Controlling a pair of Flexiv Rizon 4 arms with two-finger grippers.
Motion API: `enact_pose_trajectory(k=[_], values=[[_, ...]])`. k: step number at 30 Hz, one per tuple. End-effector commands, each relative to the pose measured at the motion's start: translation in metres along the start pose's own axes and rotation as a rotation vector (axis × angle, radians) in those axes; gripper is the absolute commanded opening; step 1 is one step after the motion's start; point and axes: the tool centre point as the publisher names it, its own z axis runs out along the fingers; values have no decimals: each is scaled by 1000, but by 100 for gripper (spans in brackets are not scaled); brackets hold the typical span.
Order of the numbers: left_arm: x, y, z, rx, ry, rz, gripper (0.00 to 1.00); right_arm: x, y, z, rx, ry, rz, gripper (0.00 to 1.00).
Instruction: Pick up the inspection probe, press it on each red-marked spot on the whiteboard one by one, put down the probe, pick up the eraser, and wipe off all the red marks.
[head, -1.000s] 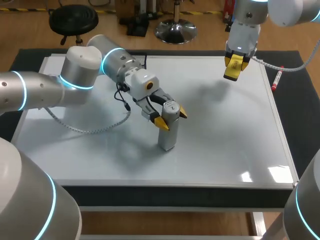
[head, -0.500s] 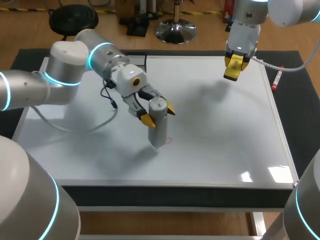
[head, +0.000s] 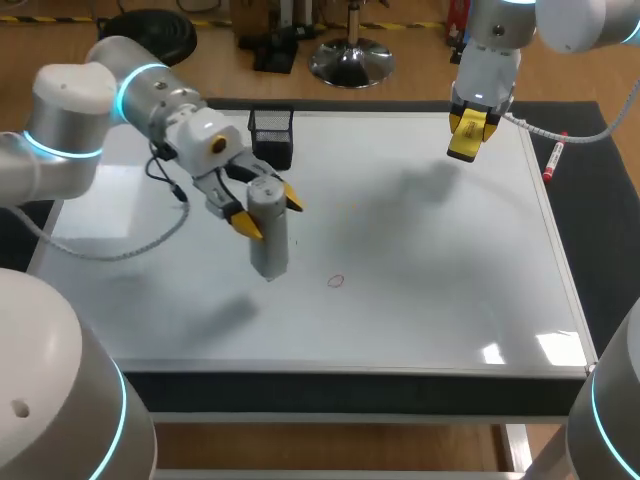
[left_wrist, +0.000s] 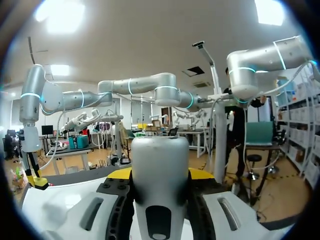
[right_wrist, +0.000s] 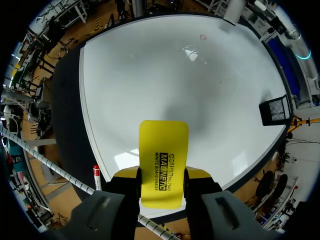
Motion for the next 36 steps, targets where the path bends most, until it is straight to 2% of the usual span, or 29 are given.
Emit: enact_pose_trajectory(k=[1, 7, 26, 27, 28, 33, 36], values=[[17, -11, -16, -27, -42, 1, 0, 1, 0, -2, 2, 2, -2, 0], [22, -19, -39, 2, -33, -12, 0, 1, 0, -2, 2, 2, -2, 0], [22, -19, -39, 2, -33, -12, 0, 1, 0, -2, 2, 2, -2, 0], [25, -19, -42, -4, -30, -41, 0, 1, 0, -2, 2, 2, -2, 0], [31, -21, -47, -9, -29, -20, 0, 1, 0, -2, 2, 2, -2, 0], [49, -33, -69, -47, -48, -88, 0, 1, 0, -2, 2, 2, -2, 0], [60, -37, -81, -60, -51, -97, 0, 1, 0, -2, 2, 2, -2, 0]])
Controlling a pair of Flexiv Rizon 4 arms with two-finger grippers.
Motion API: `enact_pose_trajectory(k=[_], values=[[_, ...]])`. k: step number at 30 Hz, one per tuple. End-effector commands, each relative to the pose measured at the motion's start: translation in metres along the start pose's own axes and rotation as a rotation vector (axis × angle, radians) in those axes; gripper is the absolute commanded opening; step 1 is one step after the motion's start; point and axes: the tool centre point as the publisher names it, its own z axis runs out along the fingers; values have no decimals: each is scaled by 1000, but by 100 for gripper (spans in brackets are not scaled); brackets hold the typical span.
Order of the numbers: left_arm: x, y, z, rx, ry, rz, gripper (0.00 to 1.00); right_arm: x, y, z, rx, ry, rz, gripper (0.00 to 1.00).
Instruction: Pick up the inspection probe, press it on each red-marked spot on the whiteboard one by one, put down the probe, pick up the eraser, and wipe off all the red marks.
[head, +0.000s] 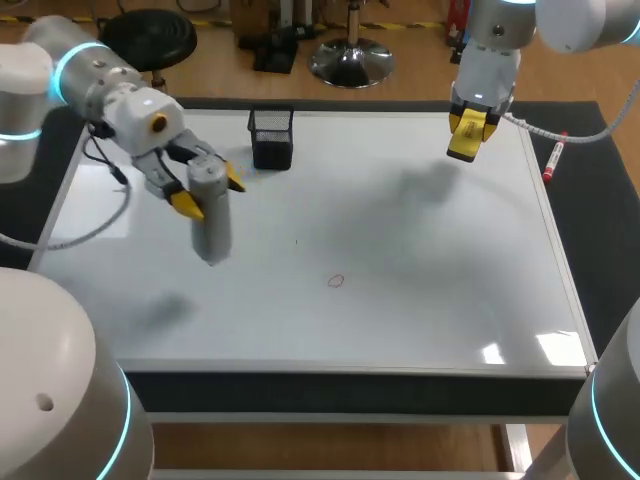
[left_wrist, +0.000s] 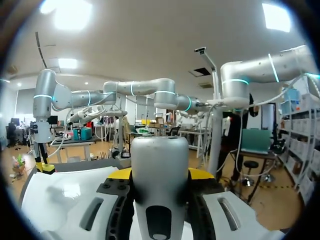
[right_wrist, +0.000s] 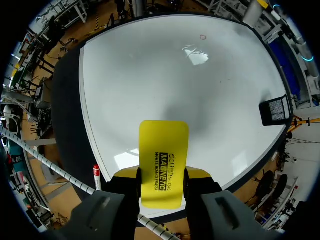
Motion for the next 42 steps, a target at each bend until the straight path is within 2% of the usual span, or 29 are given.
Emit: enact_pose_trajectory(k=[1, 5, 8, 20, 30, 42], values=[[19, -11, -21, -32, -15, -4, 0, 1, 0, -2, 2, 2, -2, 0], [30, -12, -39, -47, -2, 22, 0, 1, 0, -2, 2, 2, -2, 0], [30, -11, -54, -55, 11, 23, 0, 1, 0, -2, 2, 2, -2, 0], [15, 0, -110, -47, 77, 44, 0, 1, 0, -2, 2, 2, -2, 0], [13, 2, -151, -51, 71, 61, 0, 1, 0, -2, 2, 2, -2, 0], [-4, 8, -172, -54, 29, 131, 0, 1, 0, -2, 2, 2, -2, 0]])
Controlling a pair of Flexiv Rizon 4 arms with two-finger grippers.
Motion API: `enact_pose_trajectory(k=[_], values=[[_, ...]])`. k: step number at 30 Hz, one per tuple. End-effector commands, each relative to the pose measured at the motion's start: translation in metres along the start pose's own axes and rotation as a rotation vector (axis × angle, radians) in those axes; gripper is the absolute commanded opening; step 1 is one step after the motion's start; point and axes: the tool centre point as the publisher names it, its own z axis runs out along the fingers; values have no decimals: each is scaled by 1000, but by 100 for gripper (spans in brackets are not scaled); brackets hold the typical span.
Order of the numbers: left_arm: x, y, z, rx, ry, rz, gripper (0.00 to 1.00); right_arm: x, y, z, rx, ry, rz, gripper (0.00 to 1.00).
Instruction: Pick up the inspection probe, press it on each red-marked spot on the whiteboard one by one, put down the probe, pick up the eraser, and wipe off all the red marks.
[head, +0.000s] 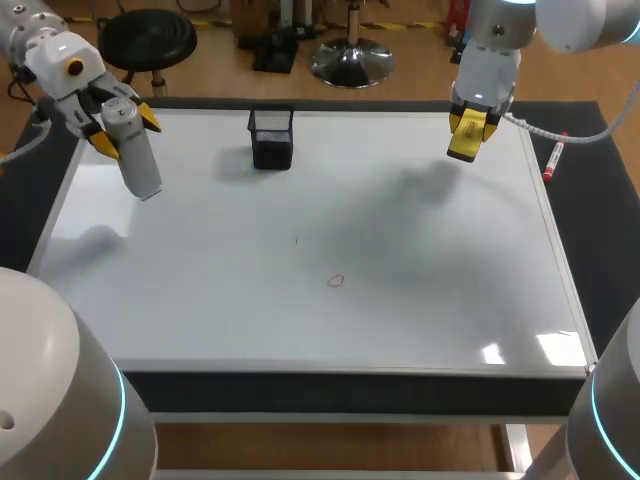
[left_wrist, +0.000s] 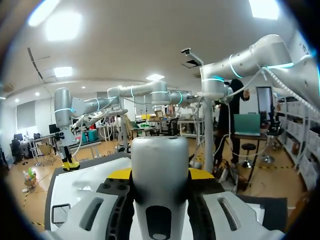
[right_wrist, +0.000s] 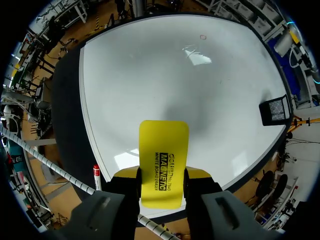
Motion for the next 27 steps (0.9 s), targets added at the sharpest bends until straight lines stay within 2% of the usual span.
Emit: enact_pose_trajectory(k=[1, 7, 18, 27], values=[[-9, 7, -13, 19, 23, 18, 0, 1, 0, -2, 2, 2, -2, 0], [-22, 7, -14, 17, 34, 30, 0, 1, 0, -2, 2, 2, -2, 0], [-18, -2, -11, 8, 20, 19, 0, 1, 0, -2, 2, 2, -2, 0], [-18, -2, -11, 8, 20, 19, 0, 1, 0, -2, 2, 2, -2, 0]])
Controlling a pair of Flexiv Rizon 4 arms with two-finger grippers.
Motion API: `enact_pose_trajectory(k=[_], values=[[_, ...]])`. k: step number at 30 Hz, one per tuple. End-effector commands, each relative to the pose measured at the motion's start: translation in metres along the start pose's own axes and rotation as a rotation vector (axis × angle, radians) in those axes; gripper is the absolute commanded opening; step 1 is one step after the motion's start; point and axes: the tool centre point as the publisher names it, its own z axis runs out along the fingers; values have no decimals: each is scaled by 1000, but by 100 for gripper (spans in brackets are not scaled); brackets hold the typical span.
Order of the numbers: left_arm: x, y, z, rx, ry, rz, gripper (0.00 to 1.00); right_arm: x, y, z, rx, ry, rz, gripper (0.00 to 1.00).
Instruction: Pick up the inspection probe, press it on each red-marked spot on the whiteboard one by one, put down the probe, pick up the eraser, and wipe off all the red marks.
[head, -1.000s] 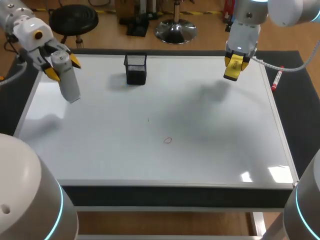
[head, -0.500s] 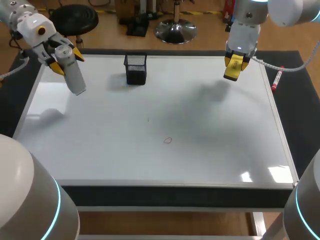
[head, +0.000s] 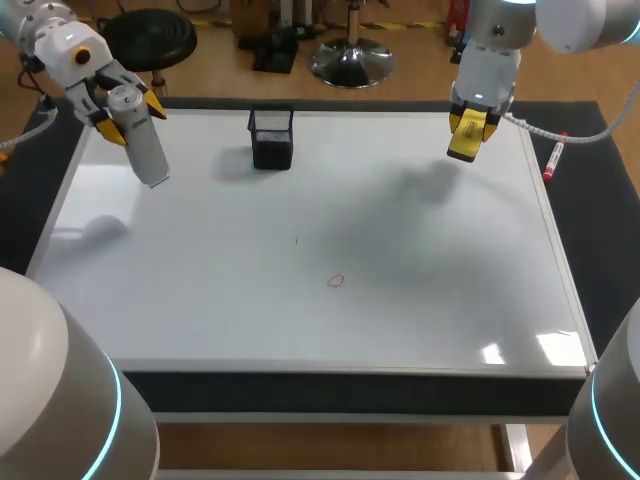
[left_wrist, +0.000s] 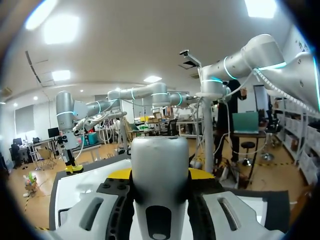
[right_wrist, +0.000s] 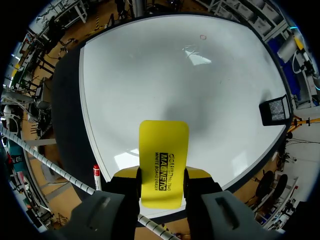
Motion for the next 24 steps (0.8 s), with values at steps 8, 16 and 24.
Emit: enact_pose_trajectory(k=[8, 16, 24], values=[[0, -2, 1, -5, 1, 0, 0, 1, 0, -2, 2, 2, -2, 0], [0, -2, 1, -5, 1, 0, 0, 1, 0, -2, 2, 2, -2, 0], [0, -2, 1, -5, 1, 0, 0, 36, 16, -9, 30, -10, -34, 0]])
